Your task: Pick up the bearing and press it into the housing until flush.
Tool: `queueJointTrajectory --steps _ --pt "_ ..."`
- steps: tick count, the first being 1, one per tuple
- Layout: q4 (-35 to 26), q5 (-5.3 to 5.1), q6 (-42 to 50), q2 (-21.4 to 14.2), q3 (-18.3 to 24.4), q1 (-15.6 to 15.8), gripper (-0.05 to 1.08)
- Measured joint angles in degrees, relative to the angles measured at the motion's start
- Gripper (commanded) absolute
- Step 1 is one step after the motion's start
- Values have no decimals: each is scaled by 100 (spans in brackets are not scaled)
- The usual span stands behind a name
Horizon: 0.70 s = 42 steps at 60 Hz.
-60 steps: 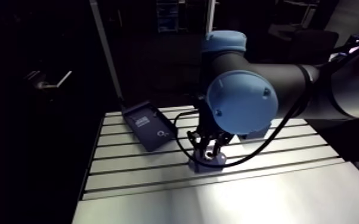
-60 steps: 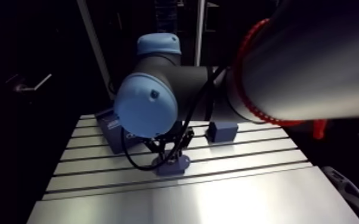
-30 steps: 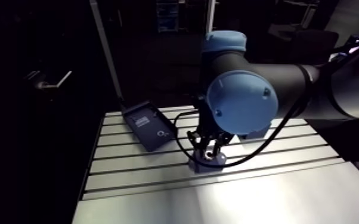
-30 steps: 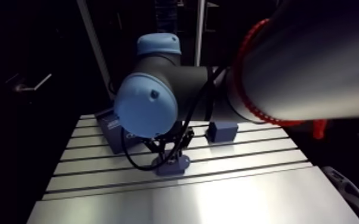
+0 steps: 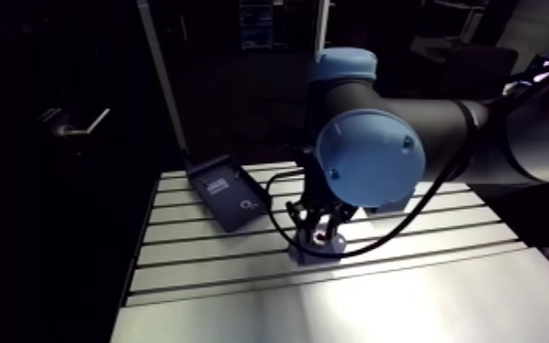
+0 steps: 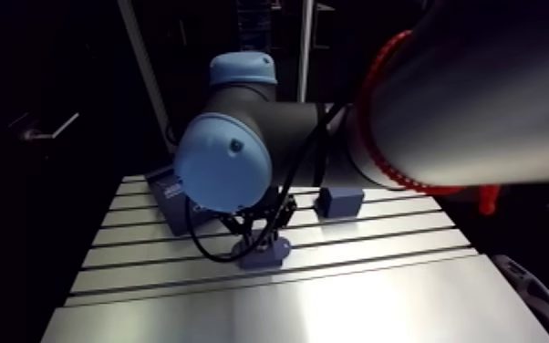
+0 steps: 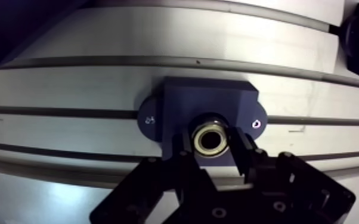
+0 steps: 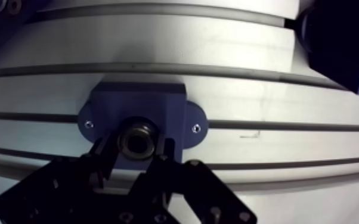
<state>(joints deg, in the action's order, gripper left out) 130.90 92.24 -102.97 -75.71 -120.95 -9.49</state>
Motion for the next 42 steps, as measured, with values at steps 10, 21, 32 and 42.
queueJointTrajectory --steps 10,21,32,42 --pt "2 0 0 0 -2 1 59" --pt "6 0 0 13 2 3 59" --pt "10 -1 1 38 14 2 59" --pt "10 -1 0 48 14 0 59"
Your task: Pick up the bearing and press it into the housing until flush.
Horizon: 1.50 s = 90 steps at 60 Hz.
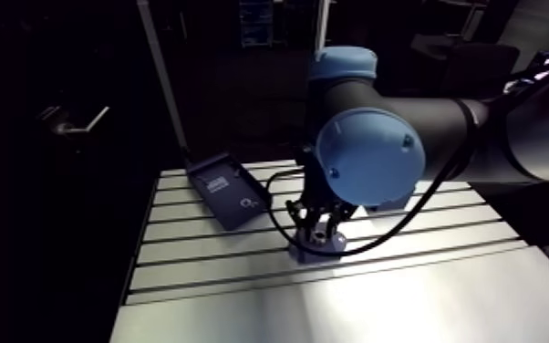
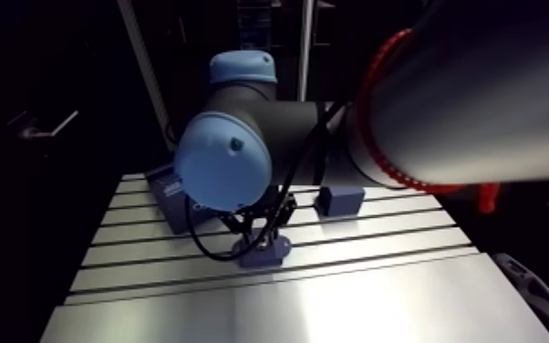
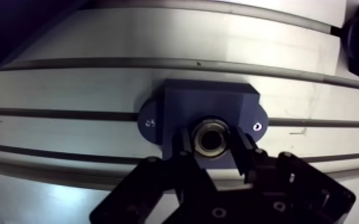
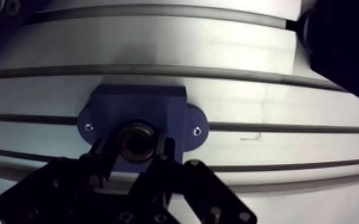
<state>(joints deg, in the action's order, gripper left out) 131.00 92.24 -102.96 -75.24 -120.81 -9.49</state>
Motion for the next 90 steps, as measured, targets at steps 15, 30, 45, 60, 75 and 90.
queueJointTrajectory --steps 15,30,45,60,75,90 --pt "-1 0 0 -1 0 0 58" --pt "-7 -4 0 -15 -5 -1 57" --pt "-7 -8 0 -34 -5 -1 44" --pt "-12 -6 2 -52 -3 2 2" --pt "-23 -7 8 -118 19 18 1" --pt "-76 -13 8 -241 54 29 1"
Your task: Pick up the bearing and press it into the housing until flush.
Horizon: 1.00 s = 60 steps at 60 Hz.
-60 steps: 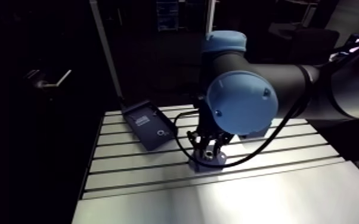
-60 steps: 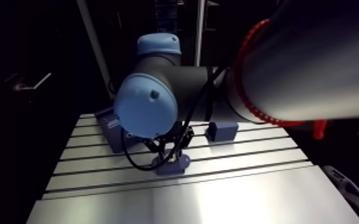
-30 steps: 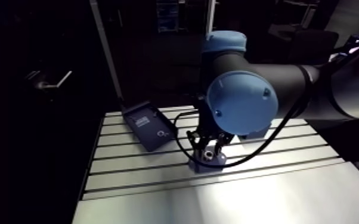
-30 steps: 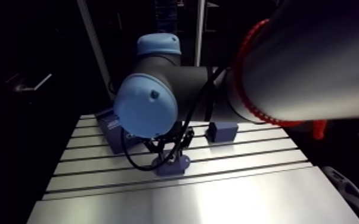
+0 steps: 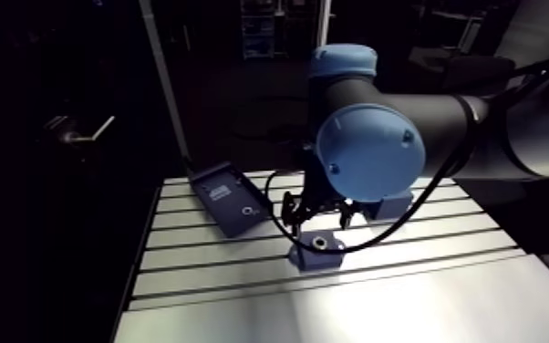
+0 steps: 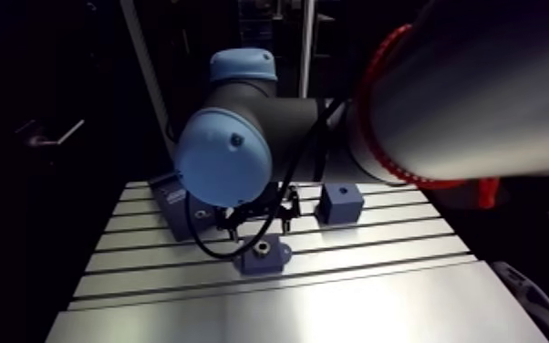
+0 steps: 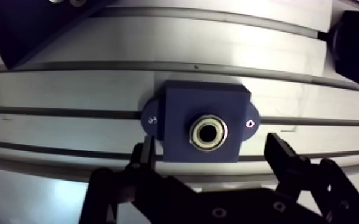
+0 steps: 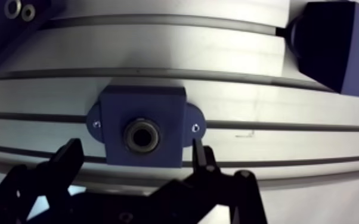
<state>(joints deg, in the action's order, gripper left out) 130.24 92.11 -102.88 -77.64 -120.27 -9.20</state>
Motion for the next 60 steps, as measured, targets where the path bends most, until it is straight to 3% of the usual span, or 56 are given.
queueJointTrajectory --steps 9,10,11,13,15,21,28,60 --pt "-145 -4 5 -104 58 2 18" --pt "-162 -4 6 -116 65 3 25" --pt "-185 -5 7 -132 74 2 41" --pt "-223 -6 9 -157 90 0 41" --pt "-264 -7 10 -180 107 -1 83" --pt "-384 -13 10 -217 141 -10 101" --pt "-480 -27 10 -215 150 -19 107" --pt "-410 -23 12 -5 65 -32 108"
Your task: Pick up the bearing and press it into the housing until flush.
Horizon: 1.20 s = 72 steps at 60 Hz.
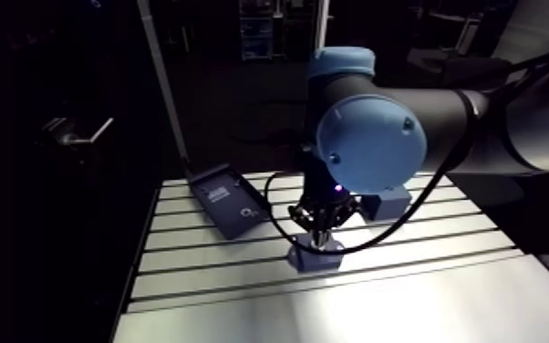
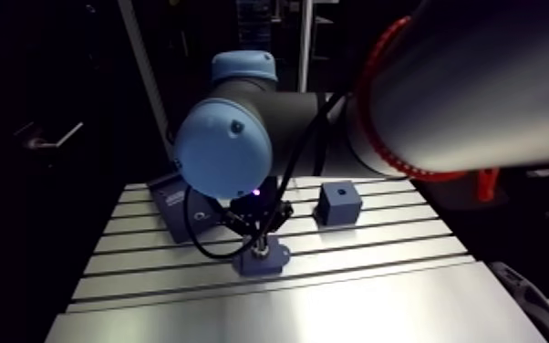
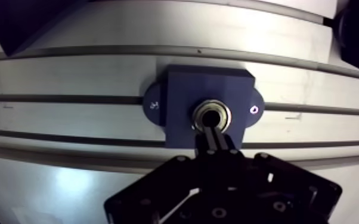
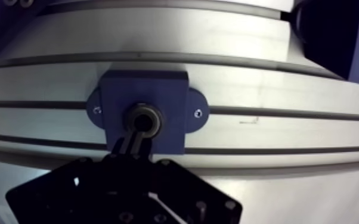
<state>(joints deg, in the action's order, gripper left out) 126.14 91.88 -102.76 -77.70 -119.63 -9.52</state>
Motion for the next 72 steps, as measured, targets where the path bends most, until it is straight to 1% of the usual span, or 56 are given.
queueJointTrajectory --steps 32,54,72 --pt "45 -5 5 70 -21 -6 108" --pt "268 -28 -18 96 -28 -3 107" --pt "299 -38 -27 130 -30 -5 107"
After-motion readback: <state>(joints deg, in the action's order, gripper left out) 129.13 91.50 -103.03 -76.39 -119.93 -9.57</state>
